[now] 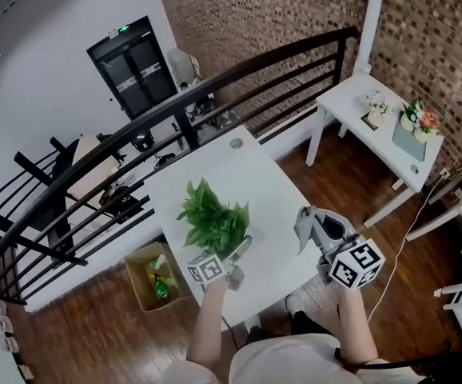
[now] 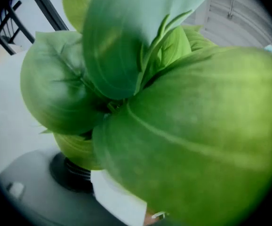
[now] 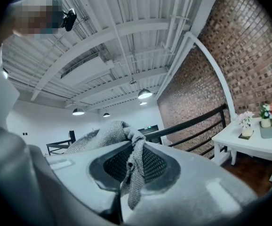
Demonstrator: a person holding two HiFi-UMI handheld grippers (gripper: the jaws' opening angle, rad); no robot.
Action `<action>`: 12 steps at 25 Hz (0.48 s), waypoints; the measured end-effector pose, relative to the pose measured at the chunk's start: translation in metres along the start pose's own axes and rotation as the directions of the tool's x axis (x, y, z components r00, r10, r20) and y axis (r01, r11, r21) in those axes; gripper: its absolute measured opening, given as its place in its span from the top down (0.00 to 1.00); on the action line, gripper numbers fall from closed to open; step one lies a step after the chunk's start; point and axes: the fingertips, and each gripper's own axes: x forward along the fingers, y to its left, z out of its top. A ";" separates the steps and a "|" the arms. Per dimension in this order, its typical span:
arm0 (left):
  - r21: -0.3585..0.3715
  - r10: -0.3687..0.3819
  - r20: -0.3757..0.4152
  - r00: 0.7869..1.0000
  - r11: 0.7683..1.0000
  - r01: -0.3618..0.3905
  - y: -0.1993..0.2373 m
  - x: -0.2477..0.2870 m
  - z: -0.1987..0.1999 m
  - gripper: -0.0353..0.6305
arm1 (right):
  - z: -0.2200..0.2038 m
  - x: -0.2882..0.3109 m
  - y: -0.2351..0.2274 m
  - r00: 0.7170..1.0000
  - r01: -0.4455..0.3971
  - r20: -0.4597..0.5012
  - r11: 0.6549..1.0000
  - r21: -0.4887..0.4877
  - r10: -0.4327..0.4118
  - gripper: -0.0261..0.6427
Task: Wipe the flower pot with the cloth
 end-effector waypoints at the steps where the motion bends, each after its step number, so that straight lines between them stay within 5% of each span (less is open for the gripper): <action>1: -0.027 -0.036 0.019 0.999 0.999 0.037 -0.013 -0.004 0.009 0.12 | -0.002 0.003 0.003 1.000 -0.021 -0.018 0.999 -0.025 0.021 0.93; 3: -0.046 -0.104 0.046 0.994 0.993 0.106 -0.043 -0.013 0.029 0.12 | -0.007 0.013 0.018 0.996 -0.082 -0.055 0.992 -0.094 0.077 0.93; 6: 0.020 -0.179 0.053 0.982 0.984 0.178 -0.085 -0.034 0.061 0.12 | 0.004 0.029 0.067 0.973 -0.229 -0.032 0.959 -0.170 0.227 0.93; 12: 0.036 -0.333 0.063 0.941 0.943 0.331 -0.162 -0.058 0.085 0.12 | 0.015 0.045 0.155 0.926 -0.366 -0.107 0.789 -0.493 0.362 0.93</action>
